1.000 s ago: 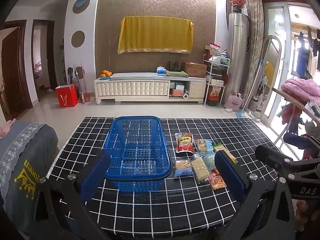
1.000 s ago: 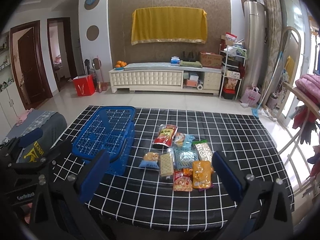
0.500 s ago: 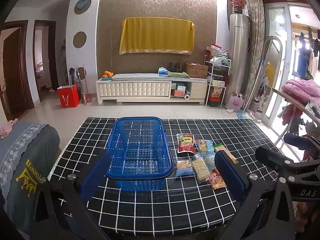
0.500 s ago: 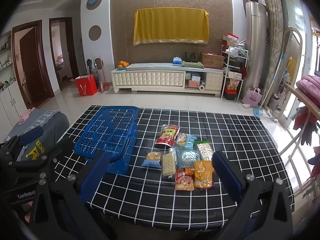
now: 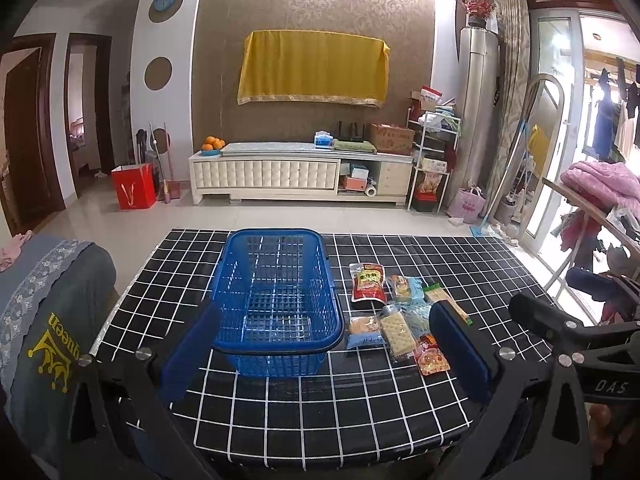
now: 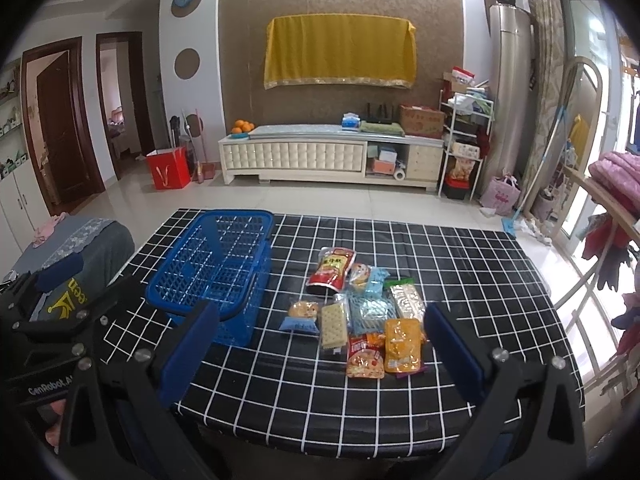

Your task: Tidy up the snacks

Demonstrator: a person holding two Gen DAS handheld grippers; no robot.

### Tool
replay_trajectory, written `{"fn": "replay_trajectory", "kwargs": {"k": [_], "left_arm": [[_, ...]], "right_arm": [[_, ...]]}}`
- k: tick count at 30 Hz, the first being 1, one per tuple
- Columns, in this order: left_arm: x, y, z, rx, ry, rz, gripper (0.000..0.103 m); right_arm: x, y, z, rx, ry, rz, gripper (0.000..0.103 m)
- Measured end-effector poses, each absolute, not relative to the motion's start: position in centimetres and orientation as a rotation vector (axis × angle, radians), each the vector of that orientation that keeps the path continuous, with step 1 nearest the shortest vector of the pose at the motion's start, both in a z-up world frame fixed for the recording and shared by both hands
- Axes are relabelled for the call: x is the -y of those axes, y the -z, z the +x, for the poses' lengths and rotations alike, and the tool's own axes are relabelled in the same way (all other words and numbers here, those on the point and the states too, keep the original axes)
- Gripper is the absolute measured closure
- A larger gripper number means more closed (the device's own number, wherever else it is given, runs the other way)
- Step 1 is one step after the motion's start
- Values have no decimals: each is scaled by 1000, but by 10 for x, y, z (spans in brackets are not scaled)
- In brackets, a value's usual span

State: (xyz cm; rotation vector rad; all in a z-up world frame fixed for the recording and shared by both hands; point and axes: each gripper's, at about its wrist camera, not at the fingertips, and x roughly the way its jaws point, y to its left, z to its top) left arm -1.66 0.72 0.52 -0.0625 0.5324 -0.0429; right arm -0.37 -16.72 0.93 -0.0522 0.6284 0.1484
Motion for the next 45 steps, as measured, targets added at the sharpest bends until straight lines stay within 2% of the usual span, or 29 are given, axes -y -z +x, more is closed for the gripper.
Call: {"fn": "replay_trajectory", "kwargs": {"k": [27,38,45], "left_arm": [[19,-18,-4,-517,81,-6,0],[73,-9,55,-585,144,58,0],[93,24,111,-686,139,61,0]], "right_arm": [[184,-16,-4,-605,-165,-46,0],[233,-10,38,-628,-157,-27,0],[265,21,97,-747,-179,1,0]]}}
